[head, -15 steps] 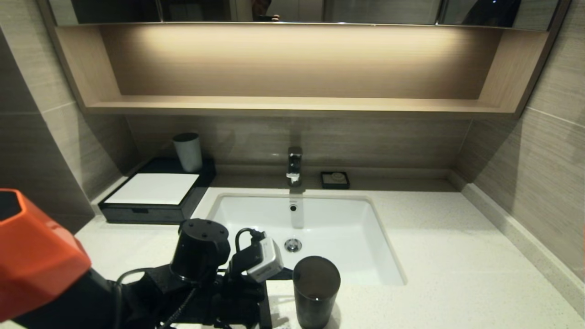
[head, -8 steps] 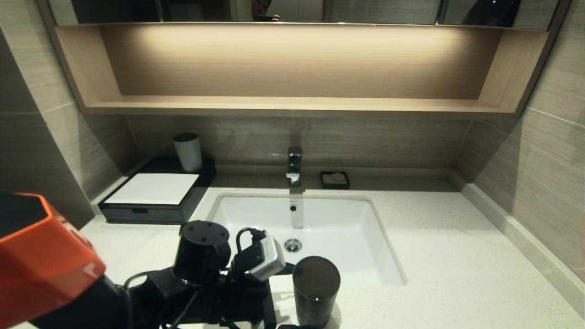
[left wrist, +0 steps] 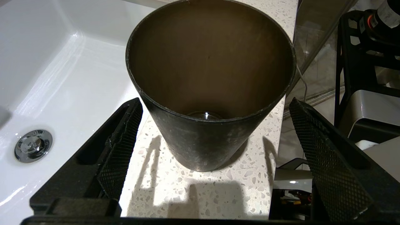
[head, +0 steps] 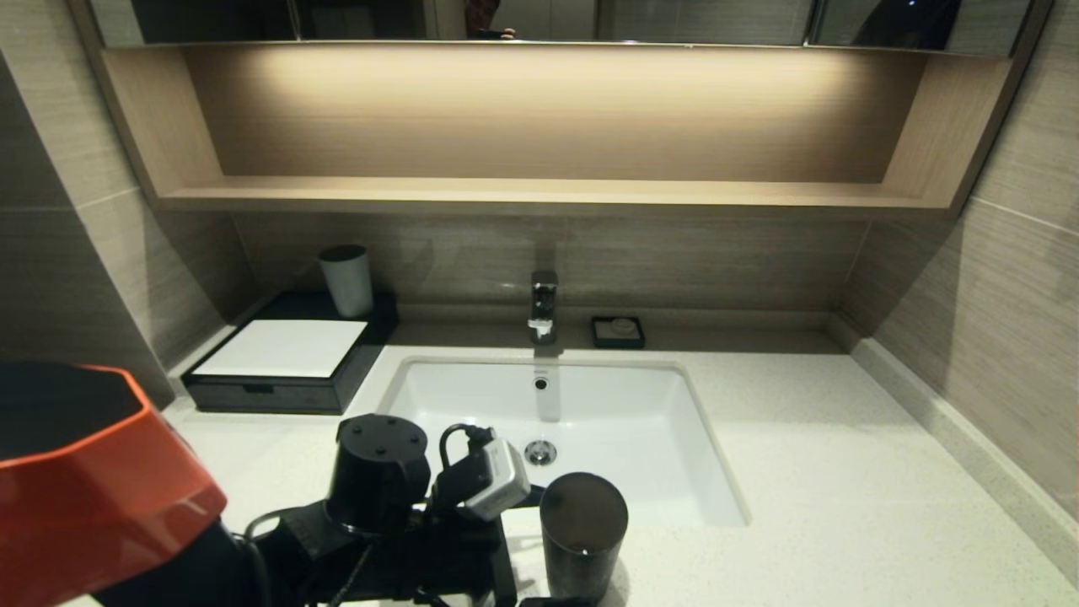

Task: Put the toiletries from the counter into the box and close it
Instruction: Pick up the cup

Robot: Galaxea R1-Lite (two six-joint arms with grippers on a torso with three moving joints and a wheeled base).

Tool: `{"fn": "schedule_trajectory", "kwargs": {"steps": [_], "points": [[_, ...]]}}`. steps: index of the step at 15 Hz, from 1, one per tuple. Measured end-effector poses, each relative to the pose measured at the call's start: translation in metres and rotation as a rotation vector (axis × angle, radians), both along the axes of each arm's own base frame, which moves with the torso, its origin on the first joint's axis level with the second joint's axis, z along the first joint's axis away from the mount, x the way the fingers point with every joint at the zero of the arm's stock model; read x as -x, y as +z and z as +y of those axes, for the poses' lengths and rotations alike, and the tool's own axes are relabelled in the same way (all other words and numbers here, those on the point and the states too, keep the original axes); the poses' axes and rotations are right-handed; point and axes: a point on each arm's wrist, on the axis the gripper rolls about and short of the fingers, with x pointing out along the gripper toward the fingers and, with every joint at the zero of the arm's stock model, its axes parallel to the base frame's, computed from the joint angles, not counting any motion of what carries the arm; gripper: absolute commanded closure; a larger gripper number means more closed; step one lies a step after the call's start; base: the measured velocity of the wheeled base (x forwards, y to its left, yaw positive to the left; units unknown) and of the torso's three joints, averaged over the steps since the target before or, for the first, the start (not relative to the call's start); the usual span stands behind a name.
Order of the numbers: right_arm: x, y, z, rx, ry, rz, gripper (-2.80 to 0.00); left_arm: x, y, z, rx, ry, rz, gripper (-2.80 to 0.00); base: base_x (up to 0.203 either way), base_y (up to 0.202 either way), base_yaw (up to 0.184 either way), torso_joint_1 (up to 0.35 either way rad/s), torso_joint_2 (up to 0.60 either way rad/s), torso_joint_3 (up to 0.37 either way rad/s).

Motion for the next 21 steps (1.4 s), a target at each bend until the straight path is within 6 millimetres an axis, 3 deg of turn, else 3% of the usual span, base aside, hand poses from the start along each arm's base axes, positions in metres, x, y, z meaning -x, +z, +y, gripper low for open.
{"fn": "schedule_trajectory", "kwargs": {"steps": [3, 4, 21], "points": [[0.0000, 0.0000, 0.0000, 0.000, 0.000, 0.000, 0.00, -0.0014, 0.0000, -0.0025, 0.022, 0.001, -0.009, -2.80, 0.000, 0.000, 0.000, 0.000, 0.00, 0.000], [0.0000, 0.0000, 0.0000, 0.000, 0.000, 0.000, 0.00, -0.0017, -0.0001, -0.0032, 0.033, 0.003, -0.009, 0.00, 0.000, 0.000, 0.000, 0.000, 0.00, 0.000], [0.0000, 0.0000, 0.0000, 0.000, 0.000, 0.000, 0.00, -0.0076, -0.0026, -0.0092, 0.078, 0.083, -0.039, 0.00, 0.000, 0.000, 0.000, 0.000, 0.00, 0.000]]}}
